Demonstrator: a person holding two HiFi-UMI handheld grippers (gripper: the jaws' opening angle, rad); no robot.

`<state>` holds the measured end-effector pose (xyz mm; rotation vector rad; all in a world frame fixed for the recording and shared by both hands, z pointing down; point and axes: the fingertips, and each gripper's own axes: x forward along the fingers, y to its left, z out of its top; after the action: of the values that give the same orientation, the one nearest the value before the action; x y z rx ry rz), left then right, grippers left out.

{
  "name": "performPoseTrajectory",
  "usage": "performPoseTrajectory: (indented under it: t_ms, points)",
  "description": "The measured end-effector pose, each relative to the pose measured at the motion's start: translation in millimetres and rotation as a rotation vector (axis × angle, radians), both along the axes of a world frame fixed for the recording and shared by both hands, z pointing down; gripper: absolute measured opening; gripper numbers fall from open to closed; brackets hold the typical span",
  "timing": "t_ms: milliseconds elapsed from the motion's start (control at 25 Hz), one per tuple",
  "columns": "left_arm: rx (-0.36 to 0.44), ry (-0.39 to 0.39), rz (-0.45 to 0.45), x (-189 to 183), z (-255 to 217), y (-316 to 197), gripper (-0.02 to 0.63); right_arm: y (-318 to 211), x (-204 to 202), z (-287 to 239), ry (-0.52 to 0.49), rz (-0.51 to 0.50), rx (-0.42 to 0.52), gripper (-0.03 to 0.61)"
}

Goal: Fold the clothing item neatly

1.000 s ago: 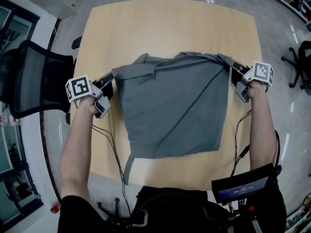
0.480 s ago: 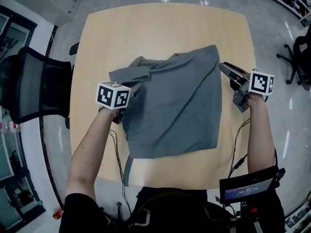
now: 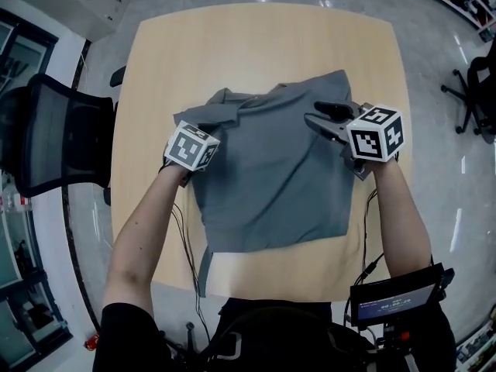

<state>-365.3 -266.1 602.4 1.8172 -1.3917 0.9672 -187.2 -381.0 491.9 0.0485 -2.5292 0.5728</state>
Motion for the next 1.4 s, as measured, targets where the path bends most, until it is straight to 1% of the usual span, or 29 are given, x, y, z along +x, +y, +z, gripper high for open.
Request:
performPoseTrajectory:
  t_ms: [80, 160, 280, 400, 480, 560, 640, 680, 720, 800, 840, 920, 960, 1080, 1120, 1200, 1360, 1400]
  points:
    - [0.004, -0.036, 0.002, -9, 0, -7, 0.014, 11, -11, -4, -0.028, -0.012, -0.03, 0.17]
    - [0.029, -0.047, -0.011, -22, -8, -21, 0.014, 16, -16, -7, -0.039, -0.02, -0.041, 0.17]
    - [0.074, -0.065, -0.063, -49, -20, -38, 0.014, 16, -19, -6, -0.045, -0.01, -0.046, 0.17]
    - [0.107, -0.054, -0.12, -73, -25, -51, 0.014, 15, -15, -5, -0.054, 0.013, -0.057, 0.17]
    - [0.107, -0.039, -0.118, -83, -25, -54, 0.014, 17, -9, -5, -0.052, 0.02, -0.058, 0.17]
    - [0.111, -0.058, -0.132, -95, -26, -54, 0.014, 19, -2, -4, -0.052, 0.026, -0.059, 0.17]
    - [0.152, -0.062, -0.169, -104, -36, -54, 0.014, 18, 5, -3, -0.06, 0.045, -0.061, 0.17]
    - [0.19, -0.047, -0.177, -103, -45, -55, 0.014, 16, 8, -3, -0.065, 0.058, -0.062, 0.17]
    - [0.23, -0.024, -0.163, -96, -55, -56, 0.014, 16, 10, -3, -0.068, 0.069, -0.062, 0.17]
    - [0.279, 0.012, -0.089, -71, -72, -59, 0.014, 16, 14, -5, -0.075, 0.078, -0.061, 0.17]
    - [0.293, 0.016, -0.057, -60, -78, -61, 0.014, 16, 17, -7, -0.082, 0.083, -0.059, 0.17]
    - [0.343, 0.031, -0.032, -41, -91, -63, 0.014, 14, 21, -12, -0.108, 0.105, -0.046, 0.17]
    - [0.385, 0.062, -0.04, -34, -102, -59, 0.014, 14, 23, -15, -0.127, 0.118, -0.036, 0.17]
    - [0.519, 0.194, -0.102, -17, -144, -33, 0.014, 17, 29, -37, -0.198, 0.155, -0.004, 0.17]
    - [0.548, 0.211, -0.122, -15, -156, -22, 0.014, 18, 30, -48, -0.226, 0.174, 0.012, 0.17]
    - [0.6, 0.214, -0.163, -19, -176, -1, 0.013, 19, 31, -68, -0.276, 0.208, 0.051, 0.17]
    - [0.734, 0.245, -0.238, -19, -218, 43, 0.008, 30, 30, -95, -0.313, 0.222, 0.133, 0.164]
    - [0.767, 0.25, -0.242, -14, -229, 56, 0.002, 36, 33, -104, -0.321, 0.232, 0.145, 0.128]
